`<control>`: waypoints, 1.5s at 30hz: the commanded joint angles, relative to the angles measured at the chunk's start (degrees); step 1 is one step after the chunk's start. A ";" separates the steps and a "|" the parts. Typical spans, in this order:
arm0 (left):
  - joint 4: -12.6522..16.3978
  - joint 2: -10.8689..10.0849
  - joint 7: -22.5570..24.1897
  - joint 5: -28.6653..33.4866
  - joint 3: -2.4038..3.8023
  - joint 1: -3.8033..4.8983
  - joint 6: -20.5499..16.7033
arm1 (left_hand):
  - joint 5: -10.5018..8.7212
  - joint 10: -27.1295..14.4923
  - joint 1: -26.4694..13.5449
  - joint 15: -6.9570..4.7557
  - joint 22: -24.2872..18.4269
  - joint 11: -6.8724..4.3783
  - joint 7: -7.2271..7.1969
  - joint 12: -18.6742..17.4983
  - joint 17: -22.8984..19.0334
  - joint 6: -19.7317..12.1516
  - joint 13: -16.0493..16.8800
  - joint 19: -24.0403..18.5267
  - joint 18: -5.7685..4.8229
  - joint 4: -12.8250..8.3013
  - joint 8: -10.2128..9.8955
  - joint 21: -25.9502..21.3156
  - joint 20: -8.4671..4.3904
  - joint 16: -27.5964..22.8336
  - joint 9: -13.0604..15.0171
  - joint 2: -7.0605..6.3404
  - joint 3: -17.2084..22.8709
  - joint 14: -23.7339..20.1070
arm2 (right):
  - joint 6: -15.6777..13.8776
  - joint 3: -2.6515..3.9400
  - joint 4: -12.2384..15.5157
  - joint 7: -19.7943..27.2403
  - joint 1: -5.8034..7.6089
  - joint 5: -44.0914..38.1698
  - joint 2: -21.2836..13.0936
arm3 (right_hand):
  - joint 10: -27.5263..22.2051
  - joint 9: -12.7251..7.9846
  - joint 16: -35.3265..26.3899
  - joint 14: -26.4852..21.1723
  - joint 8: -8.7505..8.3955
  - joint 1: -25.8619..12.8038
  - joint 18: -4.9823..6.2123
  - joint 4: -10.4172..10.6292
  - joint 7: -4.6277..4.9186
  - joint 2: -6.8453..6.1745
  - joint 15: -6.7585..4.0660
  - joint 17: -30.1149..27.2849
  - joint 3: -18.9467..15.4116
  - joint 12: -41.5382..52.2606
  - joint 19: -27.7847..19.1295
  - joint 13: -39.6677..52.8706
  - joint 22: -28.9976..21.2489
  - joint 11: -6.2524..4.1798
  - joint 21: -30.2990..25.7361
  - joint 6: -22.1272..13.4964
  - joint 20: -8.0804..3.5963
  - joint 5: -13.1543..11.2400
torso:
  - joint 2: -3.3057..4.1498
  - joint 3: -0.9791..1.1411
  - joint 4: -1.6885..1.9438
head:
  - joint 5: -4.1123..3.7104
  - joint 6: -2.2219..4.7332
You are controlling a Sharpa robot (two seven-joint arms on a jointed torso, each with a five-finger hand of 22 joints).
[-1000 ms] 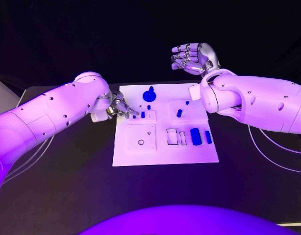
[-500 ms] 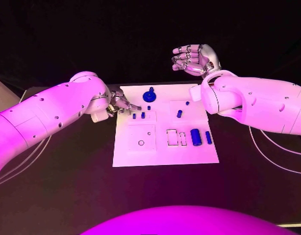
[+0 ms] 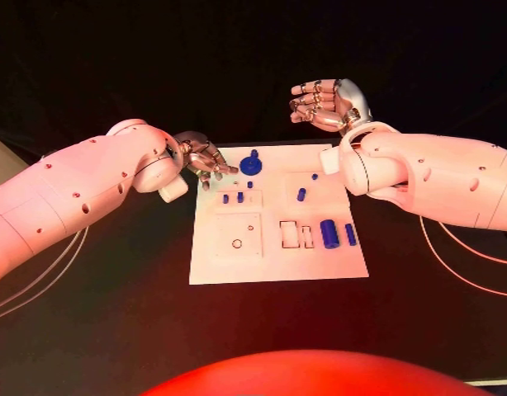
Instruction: Assemble the parts on the task board
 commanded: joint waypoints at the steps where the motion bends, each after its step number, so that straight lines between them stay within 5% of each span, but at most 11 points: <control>1: 0.25 0.29 12.93 -4.00 -0.03 -0.24 -7.84 | -0.01 0.46 5.76 0.33 -0.46 0.42 0.56 -3.91 -3.72 1.87 -4.02 0.21 0.91 -0.51 -2.08 -0.64 -0.05 -1.72 -3.78 -4.21 10.02 -2.07 | 1.02 0.02 0.11 0.39 -0.03 -0.11 -0.06 | -0.02 -0.07 -0.37 0.00 -0.27 -0.28 0.27 -0.38 2.05 0.05 0.21 -0.11 -0.09 -0.35 -0.03 -0.08 -0.11 0.28 -0.21 -0.32 0.35 0.24 | -0.02 0.01 0.05 | -0.08 0.32; 4: -0.22 1.00 19.21 -9.12 -0.50 -0.49 -11.74 | -0.01 2.88 6.65 -0.37 1.03 -0.21 0.03 -4.96 -1.61 4.27 -6.13 1.10 0.82 -2.66 -2.44 1.77 -0.54 0.53 -5.91 -6.60 15.38 0.91 | 1.15 0.02 0.05 0.40 -0.03 -0.11 -0.04 | -0.02 -0.08 -0.43 0.02 -0.29 -0.14 0.28 -0.50 2.03 0.12 0.20 -0.15 -0.01 -0.35 -0.04 -0.16 -0.22 0.27 -0.19 -0.33 0.35 0.30 | 0.06 -0.03 0.04 | -0.01 0.79; 6: -0.85 1.71 22.21 -12.81 -0.96 -0.63 -13.78 | 0.05 3.43 5.90 -0.53 2.03 -0.36 -0.26 -6.54 -3.94 5.29 -7.83 0.10 0.79 -4.22 -3.19 2.93 -0.75 -0.57 -7.48 -7.78 17.69 -0.53 | 1.22 0.02 -0.02 0.42 -0.03 -0.11 0.04 | -0.02 -0.09 -0.46 0.03 -0.30 -0.06 0.29 -0.58 2.02 0.15 0.20 -0.17 0.04 -0.36 -0.05 -0.21 -0.28 0.26 -0.18 -0.33 0.35 0.33 | 0.07 -0.08 0.03 | -0.01 1.11; 11: -3.27 3.78 25.57 -20.11 -2.49 -0.82 -15.73 | -0.01 3.18 3.93 -0.42 3.20 -0.17 -0.24 -10.49 -6.00 5.66 -10.91 -1.03 0.75 -6.12 -5.75 4.34 -0.68 -1.15 -10.23 -8.98 19.63 -1.27 | 1.35 0.02 -0.20 0.45 -0.03 -0.11 0.29 | -0.04 -0.09 -0.52 0.03 -0.31 0.04 0.30 -0.68 2.02 0.19 0.19 -0.21 0.10 -0.37 -0.06 -0.27 -0.36 0.26 -0.17 -0.34 0.35 0.36 | 0.23 0.01 -0.17 | 0.22 1.71; 16: -5.89 5.80 26.30 -25.31 -3.52 -0.87 -16.18 | -0.03 3.17 2.58 -0.06 3.63 0.27 -0.04 -13.10 -3.64 6.07 -12.91 -0.94 0.79 -7.13 -7.25 5.03 -0.28 1.24 -11.73 -9.57 19.87 1.27 | 1.39 0.02 -0.23 0.44 -0.03 -0.11 0.52 | -0.05 -0.10 -0.58 0.02 -0.32 0.10 0.30 -0.75 2.01 0.23 0.20 -0.24 0.15 -0.37 -0.08 -0.33 -0.44 0.26 -0.17 -0.34 0.35 0.38 | 0.46 0.08 -0.30 | 0.26 2.22; 21: -7.80 7.26 25.48 -29.44 -3.91 -0.88 -15.08 | -0.03 3.50 1.23 0.06 3.87 0.30 -0.16 -13.86 -1.60 6.51 -13.67 -0.49 0.79 -7.41 -7.74 5.54 -0.09 3.80 -12.36 -10.42 19.27 3.22 | 1.38 0.02 -0.19 0.42 -0.02 -0.11 0.68 | -0.05 -0.10 -0.62 0.01 -0.33 0.14 0.30 -0.80 2.02 0.27 0.20 -0.27 0.20 -0.38 -0.09 -0.37 -0.51 0.27 -0.17 -0.34 0.36 0.42 | 0.76 0.19 -0.48 | 0.20 2.75; 36: -10.98 9.56 23.52 -33.62 -5.62 -0.95 -11.16 | -0.03 2.67 -0.43 0.45 3.77 0.64 -0.26 -14.91 0.91 7.15 -14.51 -0.23 0.79 -7.51 -8.41 5.48 0.33 6.75 -13.11 -11.05 18.02 4.79 | 1.20 0.03 0.14 0.49 0.06 -0.14 0.95 | -0.14 -0.14 -0.87 -0.07 -0.40 0.08 0.27 -0.89 2.08 0.30 0.29 -0.42 0.28 -0.43 -0.21 -0.58 -0.83 0.34 -0.18 -0.39 0.42 0.79 | 0.71 0.13 -0.41 | -0.20 2.59; 45: -10.88 9.63 23.28 -33.48 -6.01 -1.00 -9.34 | -0.03 2.72 -1.18 0.56 3.75 0.72 -0.12 -15.15 2.02 8.05 -14.72 0.00 0.79 -7.25 -8.70 5.52 0.47 8.02 -13.42 -10.94 17.43 5.52 | 1.13 0.03 0.25 0.49 0.11 -0.14 0.83 | -0.18 -0.15 -1.02 -0.14 -0.43 0.09 0.27 -0.94 2.08 0.41 0.32 -0.50 0.38 -0.46 -0.32 -0.68 -1.01 0.36 -0.20 -0.41 0.45 0.90 | 0.56 0.05 -0.30 | -0.49 2.35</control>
